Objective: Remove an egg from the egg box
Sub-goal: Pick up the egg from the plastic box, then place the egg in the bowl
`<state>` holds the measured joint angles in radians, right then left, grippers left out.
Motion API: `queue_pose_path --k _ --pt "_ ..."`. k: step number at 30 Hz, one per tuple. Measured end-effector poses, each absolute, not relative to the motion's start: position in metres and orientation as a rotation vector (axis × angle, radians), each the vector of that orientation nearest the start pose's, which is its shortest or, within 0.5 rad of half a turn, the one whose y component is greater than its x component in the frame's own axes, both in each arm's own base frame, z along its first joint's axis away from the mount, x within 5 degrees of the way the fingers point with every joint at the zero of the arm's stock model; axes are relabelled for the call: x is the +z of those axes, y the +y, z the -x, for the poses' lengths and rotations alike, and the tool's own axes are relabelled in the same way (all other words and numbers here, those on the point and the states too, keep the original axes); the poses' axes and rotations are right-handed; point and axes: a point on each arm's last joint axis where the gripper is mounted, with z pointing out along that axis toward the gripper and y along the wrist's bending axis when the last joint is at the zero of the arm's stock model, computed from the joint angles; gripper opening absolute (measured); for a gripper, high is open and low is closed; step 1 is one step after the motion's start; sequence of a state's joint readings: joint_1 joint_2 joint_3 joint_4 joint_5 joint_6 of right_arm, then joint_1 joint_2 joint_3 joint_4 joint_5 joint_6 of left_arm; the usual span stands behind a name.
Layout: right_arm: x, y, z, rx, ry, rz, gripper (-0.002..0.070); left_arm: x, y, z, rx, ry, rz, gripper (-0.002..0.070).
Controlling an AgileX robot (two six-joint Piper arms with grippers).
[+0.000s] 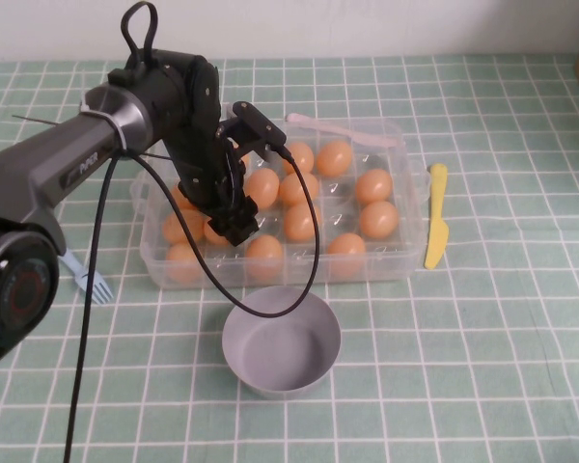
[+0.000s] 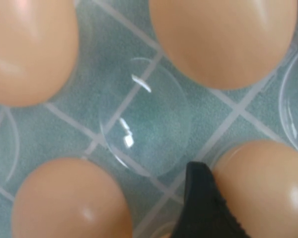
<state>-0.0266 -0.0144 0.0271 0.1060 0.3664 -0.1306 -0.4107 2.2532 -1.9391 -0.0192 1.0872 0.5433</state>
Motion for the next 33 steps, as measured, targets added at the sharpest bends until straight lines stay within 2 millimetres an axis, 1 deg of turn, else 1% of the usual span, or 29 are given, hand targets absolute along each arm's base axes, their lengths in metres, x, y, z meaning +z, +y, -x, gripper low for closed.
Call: queue_pose_path --k 8,11,14,17,20,23,25,27,29,31,33 --pt "0.172 0.002 -0.053 -0.005 1.860 0.031 -0.0017 0.195 -0.194 -0.441 0.000 2.558 -1.311 0.0363" --pt "0.172 0.002 -0.053 -0.005 1.860 0.031 -0.0017 0.204 -0.194 -0.441 0.003 2.524 -1.296 0.0363" --pt "0.172 0.002 -0.053 -0.005 1.860 0.031 -0.0017 0.226 -0.192 -0.438 0.013 2.473 -1.273 0.0363" --pt "0.172 0.002 -0.053 -0.005 1.860 0.031 -0.0017 0.258 -0.188 -0.429 0.018 2.429 -1.251 0.0363" --pt "0.172 0.002 -0.053 -0.005 1.860 0.031 -0.0017 0.292 -0.180 -0.412 0.020 2.438 -1.223 0.0362" --pt "0.172 0.002 -0.053 -0.005 1.860 0.031 -0.0017 0.328 -0.172 -0.392 -0.004 2.456 -1.143 0.0362" --pt "0.172 0.002 -0.053 -0.005 1.860 0.031 -0.0017 0.353 -0.167 -0.376 -0.027 2.443 -1.064 0.0362" --pt "0.172 0.002 -0.053 -0.003 1.860 0.030 -0.0017 0.372 -0.164 -0.357 -0.043 2.424 -1.025 0.0362" --pt "0.172 0.002 -0.053 -0.002 1.860 0.029 -0.0017 0.382 -0.166 -0.338 -0.057 2.410 -1.036 0.0362" --pt "0.172 0.002 -0.053 -0.002 1.860 0.029 -0.0017 0.384 -0.173 -0.318 -0.077 2.402 -1.086 0.0362" --pt "0.172 0.002 -0.053 -0.002 1.860 0.029 -0.0017 0.375 -0.184 -0.301 -0.097 2.412 -1.161 0.0362"
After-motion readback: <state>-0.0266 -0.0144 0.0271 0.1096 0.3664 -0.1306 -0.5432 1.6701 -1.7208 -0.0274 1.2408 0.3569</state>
